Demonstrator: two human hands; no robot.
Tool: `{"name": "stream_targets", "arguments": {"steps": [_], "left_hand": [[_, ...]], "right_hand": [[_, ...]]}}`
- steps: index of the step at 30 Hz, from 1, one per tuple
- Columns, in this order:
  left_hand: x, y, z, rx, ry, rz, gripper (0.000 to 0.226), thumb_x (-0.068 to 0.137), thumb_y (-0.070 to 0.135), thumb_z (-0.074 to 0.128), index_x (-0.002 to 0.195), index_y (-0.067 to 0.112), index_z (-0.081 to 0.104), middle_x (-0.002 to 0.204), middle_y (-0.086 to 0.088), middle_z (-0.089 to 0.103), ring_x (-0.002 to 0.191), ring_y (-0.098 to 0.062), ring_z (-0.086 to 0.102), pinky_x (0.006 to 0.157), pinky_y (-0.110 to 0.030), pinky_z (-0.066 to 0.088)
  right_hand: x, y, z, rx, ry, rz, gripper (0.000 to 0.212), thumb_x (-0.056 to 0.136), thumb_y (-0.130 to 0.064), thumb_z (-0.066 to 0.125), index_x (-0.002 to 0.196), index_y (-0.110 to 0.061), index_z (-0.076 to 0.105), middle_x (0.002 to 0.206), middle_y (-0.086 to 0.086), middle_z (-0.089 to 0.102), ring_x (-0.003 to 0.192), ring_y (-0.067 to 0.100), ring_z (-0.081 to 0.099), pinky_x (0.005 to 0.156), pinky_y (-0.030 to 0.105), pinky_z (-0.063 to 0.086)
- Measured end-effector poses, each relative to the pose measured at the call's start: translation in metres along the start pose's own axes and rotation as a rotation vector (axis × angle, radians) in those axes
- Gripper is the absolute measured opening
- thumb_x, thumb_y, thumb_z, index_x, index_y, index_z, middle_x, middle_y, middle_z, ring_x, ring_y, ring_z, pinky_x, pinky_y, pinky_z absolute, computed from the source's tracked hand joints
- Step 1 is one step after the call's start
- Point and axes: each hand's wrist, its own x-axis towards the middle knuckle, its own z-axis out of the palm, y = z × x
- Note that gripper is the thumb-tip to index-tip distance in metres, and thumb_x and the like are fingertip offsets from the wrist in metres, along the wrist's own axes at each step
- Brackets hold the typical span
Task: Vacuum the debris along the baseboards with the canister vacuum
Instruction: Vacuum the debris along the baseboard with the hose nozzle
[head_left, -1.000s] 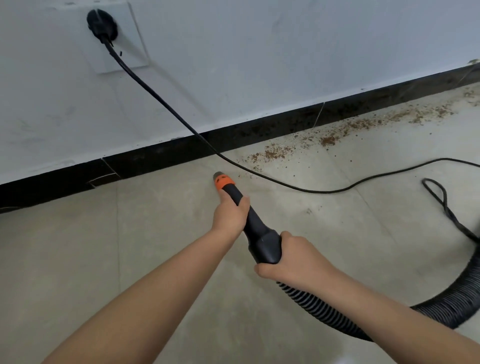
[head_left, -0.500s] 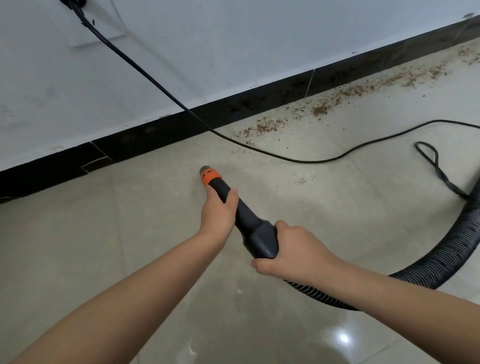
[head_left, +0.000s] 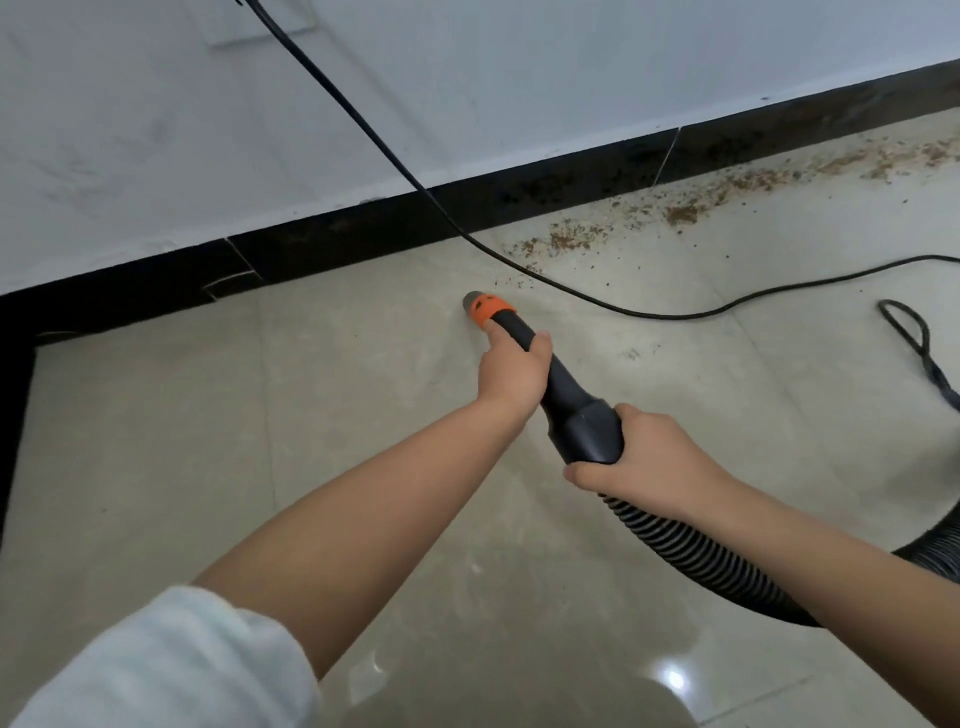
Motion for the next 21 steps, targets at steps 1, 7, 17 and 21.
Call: {"name": "stream_targets", "arguments": {"steps": [1,7,17,21], "left_hand": [[0.001,0.0,-0.003,-0.033,0.033,-0.029,0.067,0.097,0.033,0.041,0.15,0.013,0.006,0.134,-0.016,0.047,0.117,-0.032,0.05,0.096,-0.037,0.045],[-0.005,-0.028,-0.048,-0.228,0.276,-0.196,0.068,0.097,0.031,0.042,0.149,0.017,0.001,0.135,-0.015,0.045,0.117,-0.033,0.05,0.1,-0.043,0.044],[-0.018,-0.074,-0.13,-0.393,0.547,-0.311,0.071,0.098,0.027,0.041,0.15,0.016,-0.005,0.136,-0.016,0.045,0.117,-0.035,0.051,0.1,-0.044,0.044],[-0.04,-0.105,-0.153,-0.404,0.665,-0.359,0.067,0.098,0.028,0.041,0.15,0.017,-0.001,0.137,-0.015,0.044,0.121,-0.033,0.049,0.103,-0.039,0.041]], "right_hand": [[0.005,-0.002,-0.002,0.003,-0.023,-0.021,0.038,0.07,-0.037,0.074,0.09,-0.017,0.048,0.081,-0.006,0.056,0.069,0.004,0.053,0.056,0.02,0.042],[0.034,-0.033,0.01,-0.118,-0.224,-0.189,0.035,0.069,-0.033,0.075,0.091,-0.02,0.051,0.083,-0.007,0.057,0.073,0.008,0.056,0.063,0.023,0.046],[0.063,-0.107,0.061,-0.276,-0.371,-0.429,0.033,0.067,-0.033,0.075,0.085,-0.023,0.048,0.077,-0.01,0.054,0.071,0.01,0.054,0.057,0.021,0.042],[0.055,-0.126,0.091,-0.303,-0.493,-0.498,0.035,0.067,-0.035,0.075,0.086,-0.024,0.048,0.079,-0.01,0.055,0.072,0.01,0.056,0.058,0.021,0.043]]}}
